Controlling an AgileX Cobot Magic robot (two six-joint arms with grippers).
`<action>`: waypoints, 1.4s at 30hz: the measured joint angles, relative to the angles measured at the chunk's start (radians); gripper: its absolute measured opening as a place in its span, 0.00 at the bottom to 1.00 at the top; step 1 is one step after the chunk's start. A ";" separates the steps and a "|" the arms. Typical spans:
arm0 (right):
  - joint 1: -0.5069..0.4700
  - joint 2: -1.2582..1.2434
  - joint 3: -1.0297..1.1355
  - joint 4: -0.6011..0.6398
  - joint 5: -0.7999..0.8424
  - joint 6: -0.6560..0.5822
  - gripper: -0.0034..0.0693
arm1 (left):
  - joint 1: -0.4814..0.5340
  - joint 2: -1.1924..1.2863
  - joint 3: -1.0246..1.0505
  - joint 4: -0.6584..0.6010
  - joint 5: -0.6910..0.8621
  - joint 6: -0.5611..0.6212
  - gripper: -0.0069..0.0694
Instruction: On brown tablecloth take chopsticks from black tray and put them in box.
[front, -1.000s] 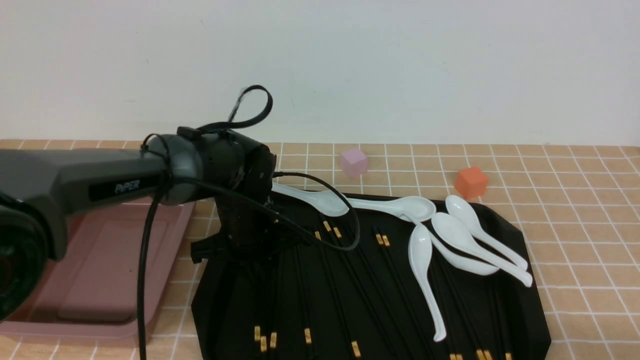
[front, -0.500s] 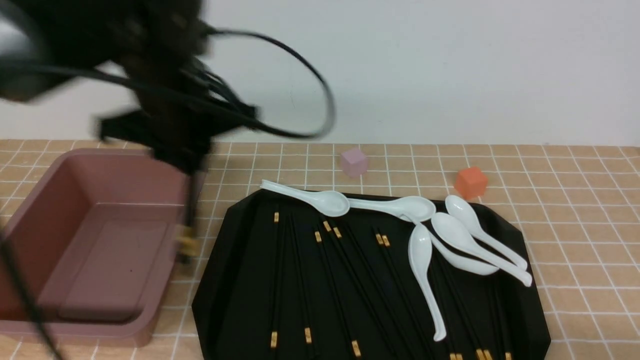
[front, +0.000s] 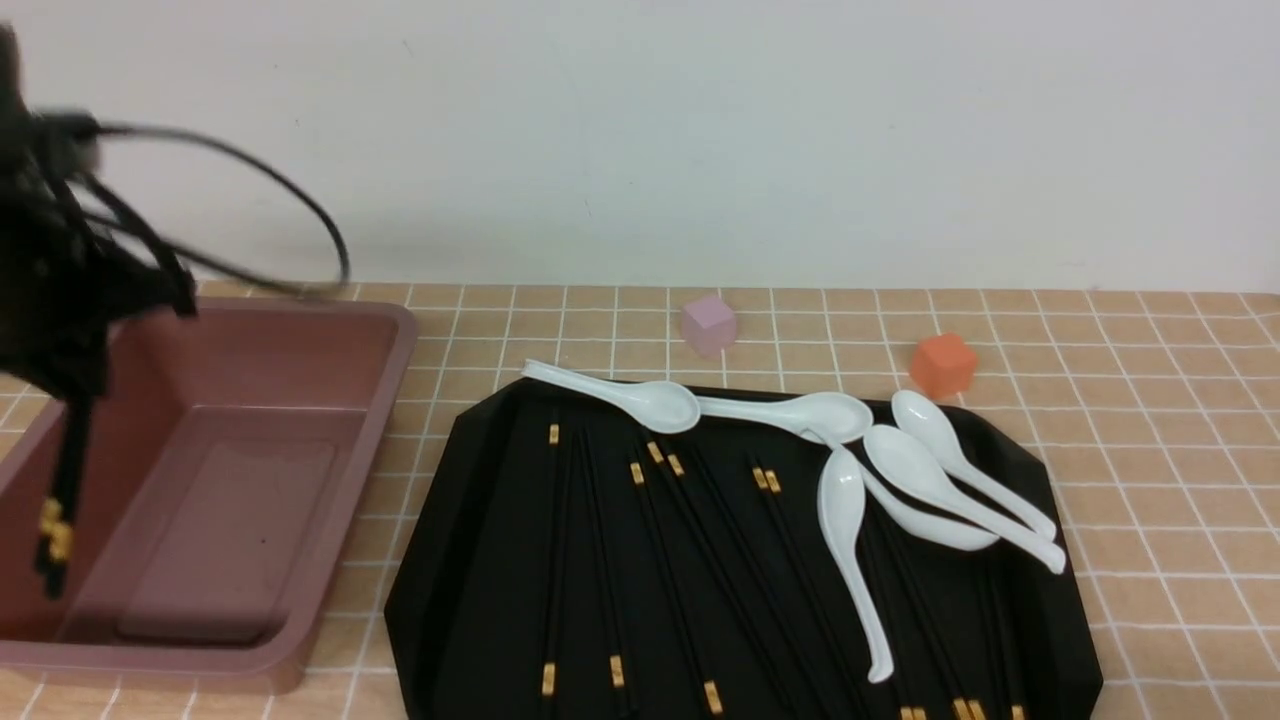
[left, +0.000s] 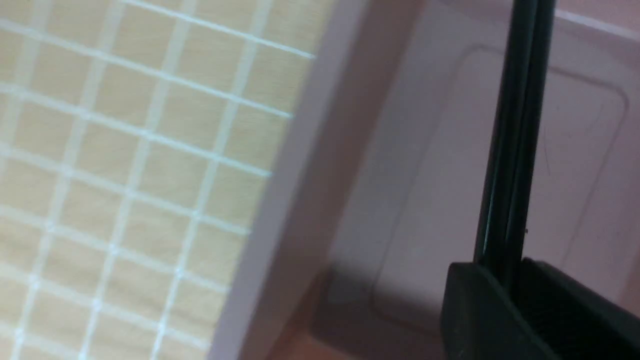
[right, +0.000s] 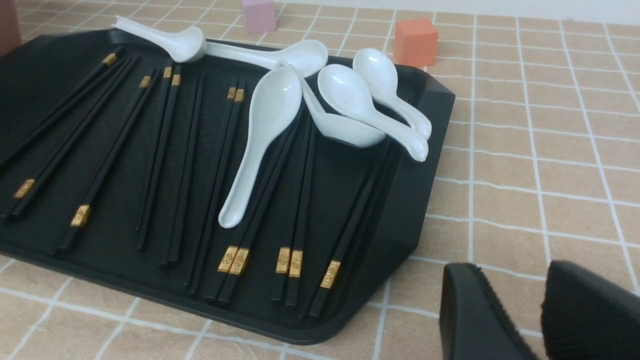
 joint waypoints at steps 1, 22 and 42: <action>0.000 0.000 0.000 0.000 0.000 0.000 0.38 | 0.000 0.005 0.016 -0.002 -0.025 0.009 0.21; 0.000 0.000 0.000 0.000 0.000 0.000 0.38 | 0.000 0.109 0.087 -0.009 -0.106 0.051 0.50; 0.000 0.000 0.000 0.000 0.001 0.000 0.38 | 0.000 -0.594 0.382 -0.312 0.040 0.207 0.07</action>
